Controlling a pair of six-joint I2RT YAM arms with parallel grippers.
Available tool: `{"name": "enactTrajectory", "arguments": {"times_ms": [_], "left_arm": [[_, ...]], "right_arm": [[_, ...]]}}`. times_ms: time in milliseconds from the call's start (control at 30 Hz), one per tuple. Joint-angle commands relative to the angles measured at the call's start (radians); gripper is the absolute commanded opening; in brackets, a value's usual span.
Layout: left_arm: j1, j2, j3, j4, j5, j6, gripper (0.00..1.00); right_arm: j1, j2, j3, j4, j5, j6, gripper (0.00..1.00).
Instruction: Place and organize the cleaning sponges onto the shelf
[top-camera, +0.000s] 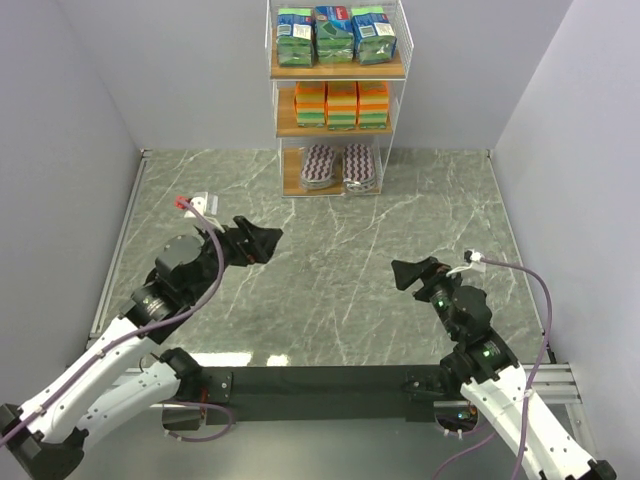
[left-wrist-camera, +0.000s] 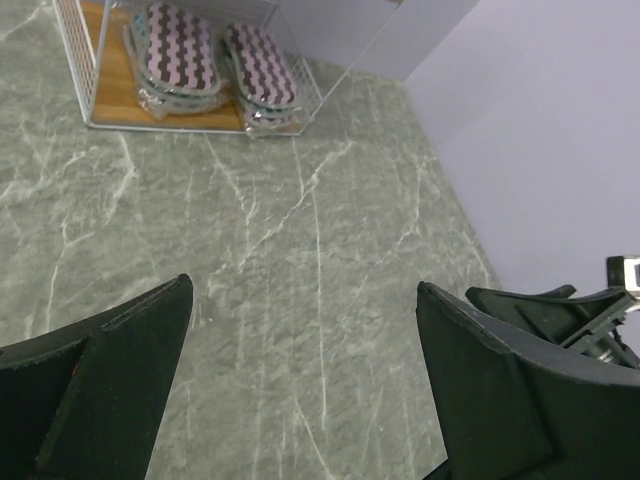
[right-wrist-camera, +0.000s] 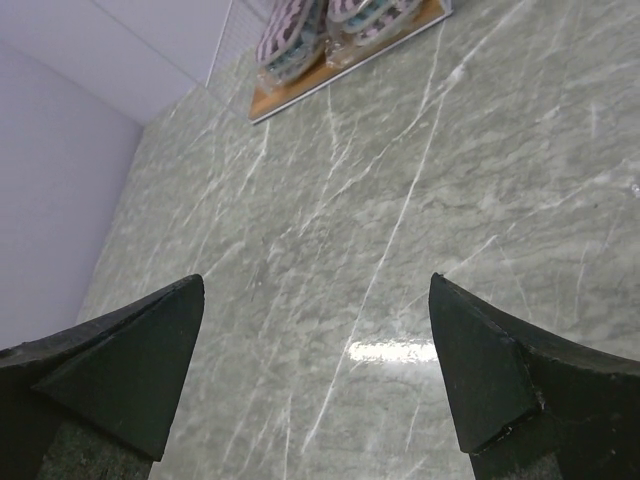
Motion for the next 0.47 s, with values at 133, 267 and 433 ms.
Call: {"name": "enactTrajectory", "arguments": {"times_ms": [133, 267, 433], "left_arm": [[-0.004, 0.036, 0.061, -0.021, -0.029, 0.032, 0.99], [-0.003, 0.038, 0.081, -0.009, -0.038, 0.042, 0.99], [-0.003, 0.047, 0.102, 0.005, -0.032, 0.05, 0.99]], "right_arm": [[-0.005, -0.006, -0.023, -0.005, 0.064, -0.008, 1.0], [-0.005, 0.018, -0.015, -0.007, 0.086, -0.007, 1.0], [-0.004, 0.018, -0.018, 0.013, 0.089, -0.002, 1.0]]}}
